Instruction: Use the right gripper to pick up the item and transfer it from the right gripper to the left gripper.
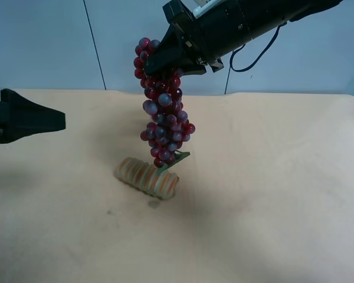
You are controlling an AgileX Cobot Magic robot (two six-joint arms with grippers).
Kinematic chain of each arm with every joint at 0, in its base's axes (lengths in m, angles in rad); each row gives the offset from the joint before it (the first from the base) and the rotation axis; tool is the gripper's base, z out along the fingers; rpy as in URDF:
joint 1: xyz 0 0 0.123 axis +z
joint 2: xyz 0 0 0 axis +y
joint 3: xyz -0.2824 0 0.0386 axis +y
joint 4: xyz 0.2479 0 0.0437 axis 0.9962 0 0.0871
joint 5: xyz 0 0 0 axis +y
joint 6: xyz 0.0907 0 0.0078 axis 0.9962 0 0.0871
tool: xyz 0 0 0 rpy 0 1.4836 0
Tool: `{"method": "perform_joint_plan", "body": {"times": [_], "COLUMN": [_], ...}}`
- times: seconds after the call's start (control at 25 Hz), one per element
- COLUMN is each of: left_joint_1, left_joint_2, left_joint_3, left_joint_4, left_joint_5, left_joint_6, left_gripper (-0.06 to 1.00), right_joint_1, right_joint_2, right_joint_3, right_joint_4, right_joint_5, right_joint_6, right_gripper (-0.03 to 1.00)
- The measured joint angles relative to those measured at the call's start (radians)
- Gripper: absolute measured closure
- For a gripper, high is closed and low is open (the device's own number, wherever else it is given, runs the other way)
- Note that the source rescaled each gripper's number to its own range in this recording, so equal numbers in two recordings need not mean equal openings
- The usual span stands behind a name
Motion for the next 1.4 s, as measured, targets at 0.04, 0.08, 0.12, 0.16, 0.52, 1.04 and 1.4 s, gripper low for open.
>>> {"method": "perform_joint_plan", "body": {"times": [0.04, 0.08, 0.12, 0.16, 0.52, 1.04, 1.4], "left_joint_1": [0.000, 0.000, 0.001, 0.001, 0.001, 0.001, 0.000], "left_joint_2": [0.050, 0.099, 0.141, 0.192, 0.593, 0.765, 0.765], "left_joint_3": [0.000, 0.000, 0.000, 0.000, -0.050, -0.233, -0.270], "left_joint_4": [-0.071, -0.147, -0.217, -0.303, -0.622, -0.627, -0.629], "left_joint_5": [0.007, 0.018, 0.043, 0.072, 0.462, 0.574, 0.578], "left_joint_6": [0.064, 0.151, 0.246, 0.346, 0.832, 0.882, 0.895], "left_gripper": [0.14, 0.14, 0.14, 0.14, 0.14, 0.14, 0.14], "right_joint_1": [0.000, 0.000, 0.000, 0.000, 0.000, 0.000, 0.048], "right_joint_2": [0.000, 0.000, 0.000, 0.000, 0.000, 0.000, 0.000], "right_joint_3": [0.000, 0.000, 0.000, 0.000, 0.000, 0.000, 0.000], "right_joint_4": [0.001, 0.006, 0.014, 0.023, 0.096, 0.178, 0.198], "right_joint_5": [0.000, 0.000, 0.000, 0.000, 0.000, -0.003, -0.104], "right_joint_6": [-0.001, -0.001, -0.001, -0.001, -0.002, -0.002, -0.003], "right_gripper": [0.96, 0.96, 0.96, 0.96, 0.96, 0.96, 0.97]}}
